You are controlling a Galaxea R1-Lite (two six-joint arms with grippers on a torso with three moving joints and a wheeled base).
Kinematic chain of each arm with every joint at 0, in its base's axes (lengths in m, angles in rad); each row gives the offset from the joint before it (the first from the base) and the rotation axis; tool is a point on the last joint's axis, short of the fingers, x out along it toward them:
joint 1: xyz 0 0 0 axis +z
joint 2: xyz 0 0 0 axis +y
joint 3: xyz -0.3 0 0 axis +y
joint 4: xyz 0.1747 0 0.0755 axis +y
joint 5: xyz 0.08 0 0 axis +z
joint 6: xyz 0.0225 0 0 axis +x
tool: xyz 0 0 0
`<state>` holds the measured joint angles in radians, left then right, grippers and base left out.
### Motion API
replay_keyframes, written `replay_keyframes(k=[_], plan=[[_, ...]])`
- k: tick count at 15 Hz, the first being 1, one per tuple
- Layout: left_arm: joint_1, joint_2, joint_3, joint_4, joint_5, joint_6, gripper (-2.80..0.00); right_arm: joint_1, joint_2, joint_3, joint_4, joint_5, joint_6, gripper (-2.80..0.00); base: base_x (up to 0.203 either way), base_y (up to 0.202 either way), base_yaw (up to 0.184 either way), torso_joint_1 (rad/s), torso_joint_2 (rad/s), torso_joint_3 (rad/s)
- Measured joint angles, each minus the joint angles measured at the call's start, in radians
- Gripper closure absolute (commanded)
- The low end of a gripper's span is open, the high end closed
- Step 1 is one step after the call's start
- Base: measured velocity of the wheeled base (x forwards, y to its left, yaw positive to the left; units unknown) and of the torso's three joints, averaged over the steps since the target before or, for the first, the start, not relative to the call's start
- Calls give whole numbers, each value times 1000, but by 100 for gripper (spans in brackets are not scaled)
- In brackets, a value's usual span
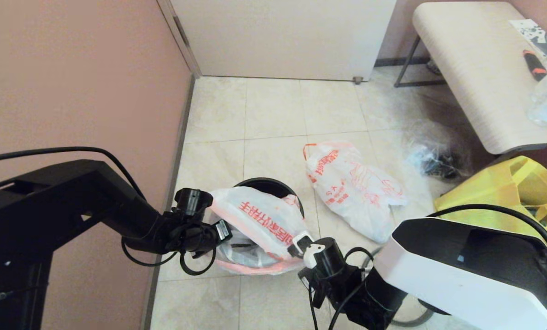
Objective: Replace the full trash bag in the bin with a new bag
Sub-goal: Put the new garbage bag on the trash can
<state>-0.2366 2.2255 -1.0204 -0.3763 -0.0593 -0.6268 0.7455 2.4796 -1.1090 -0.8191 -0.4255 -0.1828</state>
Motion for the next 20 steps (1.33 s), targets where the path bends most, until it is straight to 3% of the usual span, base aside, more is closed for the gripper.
replay_keyframes(k=[8, 12, 16, 20], plan=[[0, -9, 11, 2, -20, 4, 0, -104, -10, -114, -58, -38, 13, 0, 0, 0, 0, 0, 0, 0], [-1, -10, 13, 1, -20, 4, 0, -99, -53, -39, -68, -31, 69, 0, 0, 0, 0, 0, 0, 0], [-1, -11, 13, 2, -20, 5, 0, -60, -122, 122, -78, 59, 131, 0, 0, 0, 0, 0, 0, 0], [-1, -11, 13, 1, -21, 5, 0, -8, -106, 149, -193, 165, 109, 0, 0, 0, 0, 0, 0, 0]])
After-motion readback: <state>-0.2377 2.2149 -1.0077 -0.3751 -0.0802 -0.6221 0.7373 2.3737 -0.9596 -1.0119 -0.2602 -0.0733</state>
